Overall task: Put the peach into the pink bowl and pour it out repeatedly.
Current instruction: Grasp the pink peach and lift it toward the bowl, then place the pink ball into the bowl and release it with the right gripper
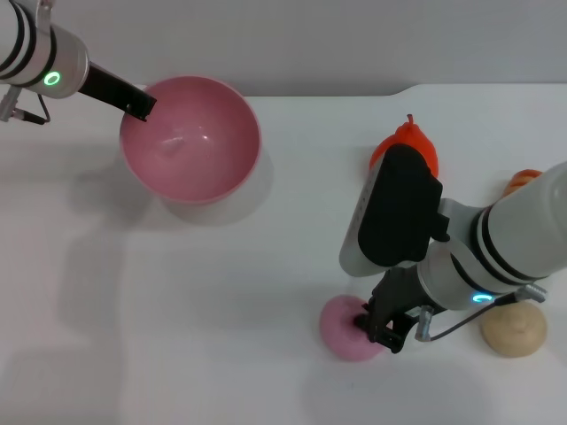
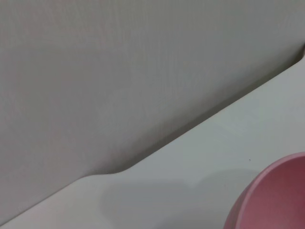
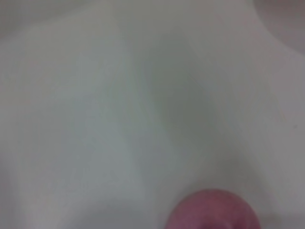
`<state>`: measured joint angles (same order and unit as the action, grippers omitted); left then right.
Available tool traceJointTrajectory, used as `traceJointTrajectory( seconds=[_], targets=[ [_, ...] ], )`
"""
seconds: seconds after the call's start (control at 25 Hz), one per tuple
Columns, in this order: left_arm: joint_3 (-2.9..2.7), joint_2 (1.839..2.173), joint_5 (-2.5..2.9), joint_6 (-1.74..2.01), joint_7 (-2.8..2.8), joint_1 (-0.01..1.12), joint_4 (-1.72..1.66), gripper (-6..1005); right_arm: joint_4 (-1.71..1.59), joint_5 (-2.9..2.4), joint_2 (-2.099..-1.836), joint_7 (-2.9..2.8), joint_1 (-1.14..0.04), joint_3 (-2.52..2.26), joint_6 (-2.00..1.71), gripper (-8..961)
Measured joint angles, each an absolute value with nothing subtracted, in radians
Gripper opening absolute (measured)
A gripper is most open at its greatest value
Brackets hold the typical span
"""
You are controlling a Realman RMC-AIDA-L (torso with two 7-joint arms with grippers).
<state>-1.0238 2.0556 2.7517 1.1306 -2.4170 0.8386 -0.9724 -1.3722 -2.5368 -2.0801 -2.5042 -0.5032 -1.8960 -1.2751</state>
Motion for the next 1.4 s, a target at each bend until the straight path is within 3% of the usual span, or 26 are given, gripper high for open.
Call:
traceJointTrajectory(
  seconds=[0.16,0.76,1.4],
  targets=[
    [-1.023,2.055,2.752,1.128,-2.416,0.839,-0.968,87,-1.397,-2.537,-2.08,-2.509,-0.493,-1.892,-1.282,40],
    [-1.078,2.057,2.726,1.114,-2.414,0.816,-0.944,88,-1.93,-2.582,-2.075,-2.555,-0.428,-1.736,-1.285,59],
    [-1.246,2.062,2.581,1.15,-2.414,0.801,-0.956,89,-1.615,-2.576,-2.077,-2.542,-0.519,-1.8,-1.038,101]
  ],
)
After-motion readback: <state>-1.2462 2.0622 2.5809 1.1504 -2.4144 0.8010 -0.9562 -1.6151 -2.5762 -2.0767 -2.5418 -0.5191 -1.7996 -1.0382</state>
